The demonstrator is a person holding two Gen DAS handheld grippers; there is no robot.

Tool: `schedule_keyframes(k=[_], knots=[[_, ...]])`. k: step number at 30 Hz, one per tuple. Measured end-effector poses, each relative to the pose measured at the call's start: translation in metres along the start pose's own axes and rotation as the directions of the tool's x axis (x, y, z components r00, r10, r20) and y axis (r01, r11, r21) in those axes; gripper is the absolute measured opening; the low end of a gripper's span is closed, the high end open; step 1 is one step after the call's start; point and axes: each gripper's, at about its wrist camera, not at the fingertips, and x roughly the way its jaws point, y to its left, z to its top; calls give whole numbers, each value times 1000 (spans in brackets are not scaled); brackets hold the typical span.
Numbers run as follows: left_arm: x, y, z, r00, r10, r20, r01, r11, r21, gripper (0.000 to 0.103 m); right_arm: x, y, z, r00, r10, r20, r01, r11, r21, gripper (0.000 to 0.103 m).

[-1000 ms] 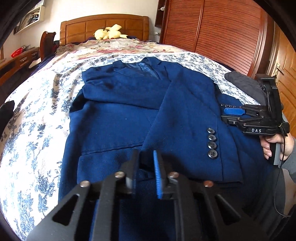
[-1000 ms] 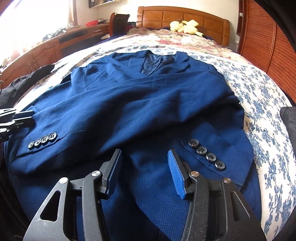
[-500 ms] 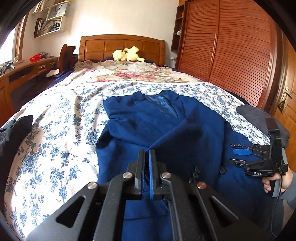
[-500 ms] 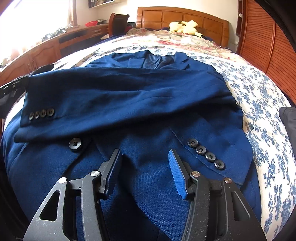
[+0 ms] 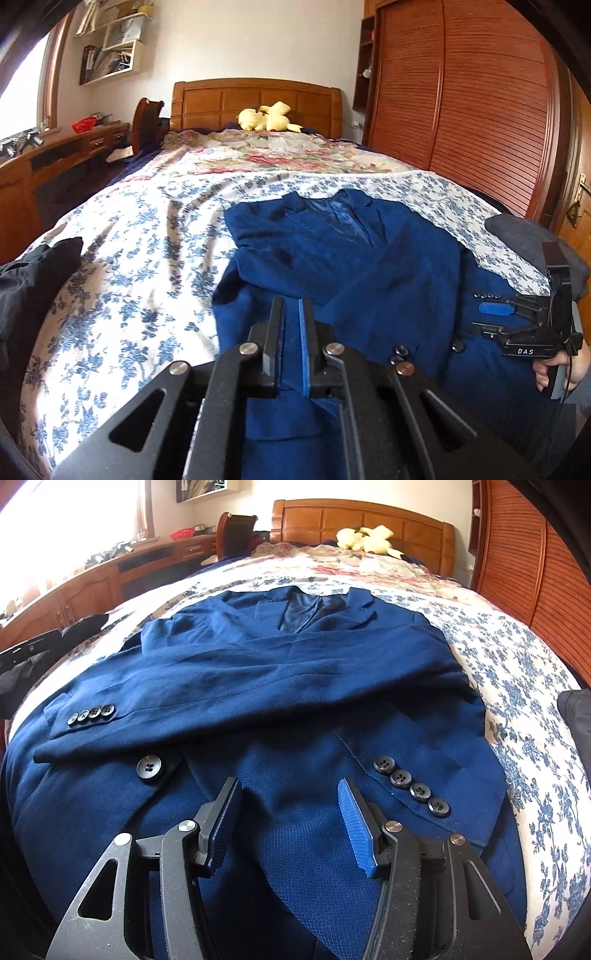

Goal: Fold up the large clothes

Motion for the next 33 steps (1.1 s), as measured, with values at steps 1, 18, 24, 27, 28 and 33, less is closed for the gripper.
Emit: schedule_keyframes(k=[1, 18, 24, 27, 28, 33], knots=[[-1, 1, 0, 1000, 5, 3, -5, 1000, 1, 4, 0, 0, 0, 1000, -1, 2, 1, 1000, -2, 56], [-31, 27, -48, 986, 38, -161, -45, 998, -44, 25, -54, -23, -22, 999, -15, 30, 16, 999, -29, 56], [-37, 27, -68, 967, 76, -244, -82, 997, -16, 29, -85, -46, -37, 997, -53, 49, 53, 999, -3, 56], [-40, 25, -72, 962, 85, -258, -89, 996, -2, 31, -94, -60, -42, 997, -58, 41, 57, 998, 24, 56], [-40, 25, -72, 961, 86, -262, -88, 996, 1, 31, -96, -64, -45, 998, -61, 34, 60, 998, 34, 56], [-39, 22, -73, 958, 94, -272, -91, 996, 22, 32, -98, -84, -58, 997, -79, -14, 79, 995, 63, 56]])
